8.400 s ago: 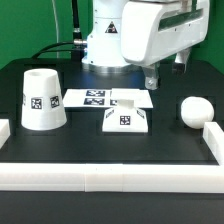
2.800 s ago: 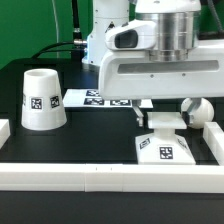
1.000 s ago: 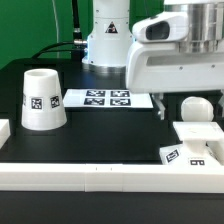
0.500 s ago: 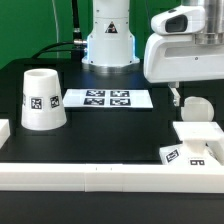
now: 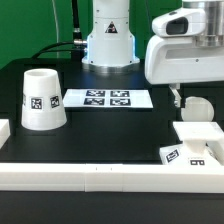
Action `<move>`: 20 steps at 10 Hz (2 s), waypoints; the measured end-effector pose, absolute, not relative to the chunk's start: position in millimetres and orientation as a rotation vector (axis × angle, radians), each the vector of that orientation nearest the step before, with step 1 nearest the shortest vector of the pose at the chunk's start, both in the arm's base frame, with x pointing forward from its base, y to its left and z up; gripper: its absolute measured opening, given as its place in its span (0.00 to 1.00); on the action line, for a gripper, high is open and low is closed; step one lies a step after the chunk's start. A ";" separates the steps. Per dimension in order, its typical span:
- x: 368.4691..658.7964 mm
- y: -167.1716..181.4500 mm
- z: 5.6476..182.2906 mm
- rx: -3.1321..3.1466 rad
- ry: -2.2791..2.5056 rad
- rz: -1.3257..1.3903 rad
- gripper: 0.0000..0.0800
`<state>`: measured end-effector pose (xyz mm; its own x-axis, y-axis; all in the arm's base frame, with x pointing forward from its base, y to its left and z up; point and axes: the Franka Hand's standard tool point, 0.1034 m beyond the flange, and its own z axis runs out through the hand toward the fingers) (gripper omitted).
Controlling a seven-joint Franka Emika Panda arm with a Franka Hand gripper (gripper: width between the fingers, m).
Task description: Assemble lamp
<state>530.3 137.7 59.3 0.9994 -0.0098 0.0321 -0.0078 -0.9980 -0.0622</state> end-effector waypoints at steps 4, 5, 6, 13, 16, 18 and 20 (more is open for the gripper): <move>524.8 136.2 57.9 -3.090 0.008 0.056 0.87; 519.6 134.2 57.7 -3.096 -0.001 0.167 0.87; 518.5 133.2 57.5 -3.094 0.000 0.288 0.87; 505.6 139.6 48.0 -2.985 0.007 0.916 0.87; 498.0 140.2 39.9 -2.901 -0.008 1.197 0.87; 489.3 140.1 32.2 -2.850 -0.024 1.333 0.87; 492.1 138.6 17.4 -2.841 -0.027 1.344 0.87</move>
Offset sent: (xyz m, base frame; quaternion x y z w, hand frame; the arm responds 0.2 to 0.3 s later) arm 0.0000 0.0000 0.0000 0.0000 -0.0650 0.0000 0.9979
